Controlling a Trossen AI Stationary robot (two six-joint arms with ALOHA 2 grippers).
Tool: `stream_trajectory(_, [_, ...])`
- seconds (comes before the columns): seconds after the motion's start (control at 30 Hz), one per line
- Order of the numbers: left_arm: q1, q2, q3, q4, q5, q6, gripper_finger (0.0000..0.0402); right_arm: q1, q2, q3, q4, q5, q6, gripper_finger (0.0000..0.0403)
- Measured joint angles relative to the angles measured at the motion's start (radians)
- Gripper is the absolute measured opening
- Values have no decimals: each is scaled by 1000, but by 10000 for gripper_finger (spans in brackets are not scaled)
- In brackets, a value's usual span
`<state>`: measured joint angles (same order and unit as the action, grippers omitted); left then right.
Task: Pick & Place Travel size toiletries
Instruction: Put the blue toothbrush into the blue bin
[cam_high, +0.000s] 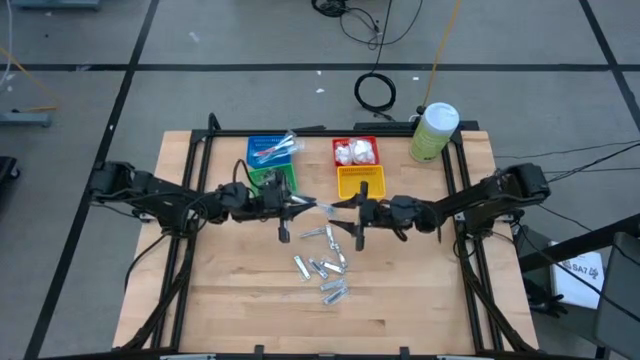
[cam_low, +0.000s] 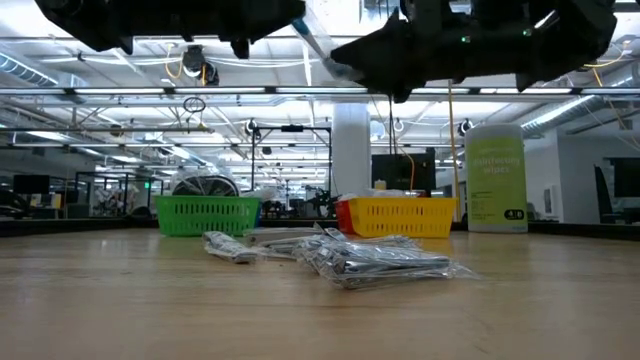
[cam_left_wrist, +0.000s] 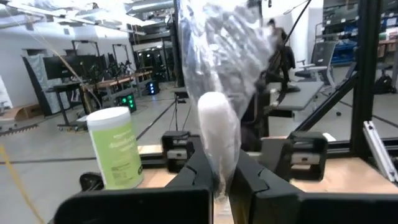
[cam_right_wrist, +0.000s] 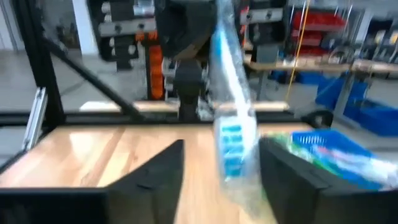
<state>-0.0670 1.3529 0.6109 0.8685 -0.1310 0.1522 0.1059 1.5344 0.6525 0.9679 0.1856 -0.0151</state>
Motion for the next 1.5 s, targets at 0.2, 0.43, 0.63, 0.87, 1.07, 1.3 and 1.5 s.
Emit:
stream_trajectory(0.2, [15, -74, -1, -160, -94, 20, 6, 2, -211, 0, -309, -8, 30, 274])
stream_trajectory(0.43, [21, -251, -1, -455, -229, 26, 10, 1, -491, 0, -646, -6, 82, 293])
stream_trajectory(0.63, [29, -432, -18, -672, -313, 22, 11, 1, -693, -19, -996, -3, 110, 288])
stream_trajectory(0.87, [66, -606, -54, -846, -385, -12, 10, -1, -868, -226, -897, -3, 104, 289])
stream_trajectory(1.07, [90, -634, -55, -964, -445, -40, 6, -2, -1014, -416, -720, -4, 110, 289])
stream_trajectory(1.3, [121, -634, -55, -1006, -447, -53, 5, -2, -1137, -572, -580, -4, 127, 290])
stream_trajectory(1.5, [154, -634, -55, -1010, -447, -60, 10, -2, -1190, -596, -569, -2, 107, 289])
